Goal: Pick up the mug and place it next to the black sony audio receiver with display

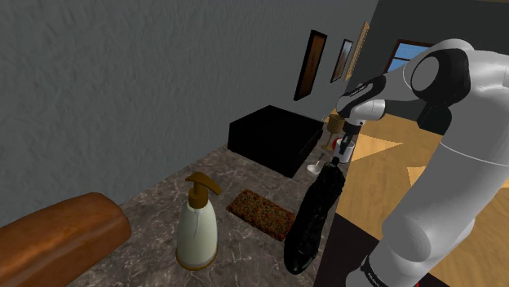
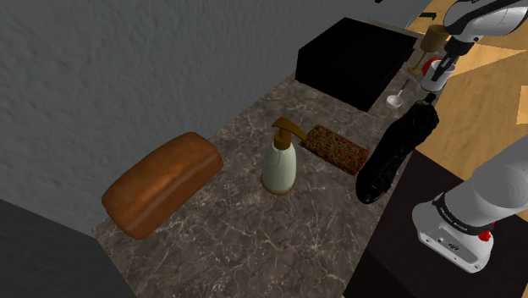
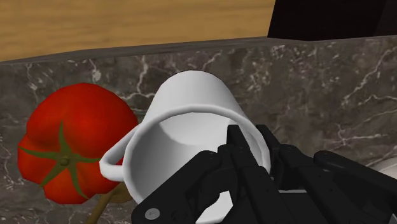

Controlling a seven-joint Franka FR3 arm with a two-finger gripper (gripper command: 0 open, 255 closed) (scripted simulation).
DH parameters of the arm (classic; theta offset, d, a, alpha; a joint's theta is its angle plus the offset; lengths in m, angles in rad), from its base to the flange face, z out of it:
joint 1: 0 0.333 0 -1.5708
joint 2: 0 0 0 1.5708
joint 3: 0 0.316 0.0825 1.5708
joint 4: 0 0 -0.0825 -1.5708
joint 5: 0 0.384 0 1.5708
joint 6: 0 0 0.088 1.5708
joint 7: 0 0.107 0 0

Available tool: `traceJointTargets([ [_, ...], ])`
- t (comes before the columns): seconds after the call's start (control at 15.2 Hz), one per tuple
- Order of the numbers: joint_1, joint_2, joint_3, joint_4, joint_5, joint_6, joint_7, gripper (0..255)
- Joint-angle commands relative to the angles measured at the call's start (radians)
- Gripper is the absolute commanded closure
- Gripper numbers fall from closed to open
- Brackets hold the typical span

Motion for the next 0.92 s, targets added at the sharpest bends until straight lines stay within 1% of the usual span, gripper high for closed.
traceJointTargets([
  [0.0, 0.0, 0.003, 0.0, -0.001, 0.001, 0.002, -0.001, 255],
  [0.2, 0.0, 0.003, 0.0, -0.001, 0.001, 0.002, -0.001, 255],
  [0.26, 0.0, 0.002, 0.0, -0.002, 0.0, 0.002, 0.0, 0],
  [0.59, 0.0, 0.003, 0.0, -0.001, 0.001, 0.002, -0.001, 0],
  [0.86, 0.011, -0.078, 0.0, 0.05, -0.052, -0.119, 0.037, 0],
])
